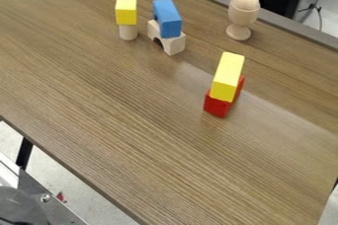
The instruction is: Picked yellow rectangular cube and placed on a tower
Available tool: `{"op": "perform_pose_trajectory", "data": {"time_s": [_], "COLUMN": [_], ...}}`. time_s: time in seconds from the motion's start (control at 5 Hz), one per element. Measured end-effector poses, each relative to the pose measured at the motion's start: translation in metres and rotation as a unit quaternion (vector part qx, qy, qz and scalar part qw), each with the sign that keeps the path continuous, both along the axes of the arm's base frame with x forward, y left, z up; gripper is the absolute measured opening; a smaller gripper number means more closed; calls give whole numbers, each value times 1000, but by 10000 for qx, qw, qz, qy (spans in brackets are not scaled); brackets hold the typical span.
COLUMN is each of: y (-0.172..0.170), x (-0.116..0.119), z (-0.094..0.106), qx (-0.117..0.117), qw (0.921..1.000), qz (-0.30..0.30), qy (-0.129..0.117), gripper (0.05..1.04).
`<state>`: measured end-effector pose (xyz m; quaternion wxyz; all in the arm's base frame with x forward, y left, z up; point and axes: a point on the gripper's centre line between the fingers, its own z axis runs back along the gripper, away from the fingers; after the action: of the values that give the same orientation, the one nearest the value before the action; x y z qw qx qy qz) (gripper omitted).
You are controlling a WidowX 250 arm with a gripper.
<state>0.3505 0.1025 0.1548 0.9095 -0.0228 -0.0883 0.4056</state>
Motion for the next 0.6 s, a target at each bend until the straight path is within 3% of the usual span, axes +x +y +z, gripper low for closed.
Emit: {"op": "perform_pose_trajectory", "data": {"time_s": [0.2, 0.4, 0.6], "y": [-1, -24, -50], "x": [-2, -16, -30], "z": [-13, -20, -10], "qx": [-58, -2, 20], "qw": [9998, 9980, 9950], "qz": [-8, -559, -988], "qy": [191, 288, 152], "gripper": [1000, 1000, 1000]}}
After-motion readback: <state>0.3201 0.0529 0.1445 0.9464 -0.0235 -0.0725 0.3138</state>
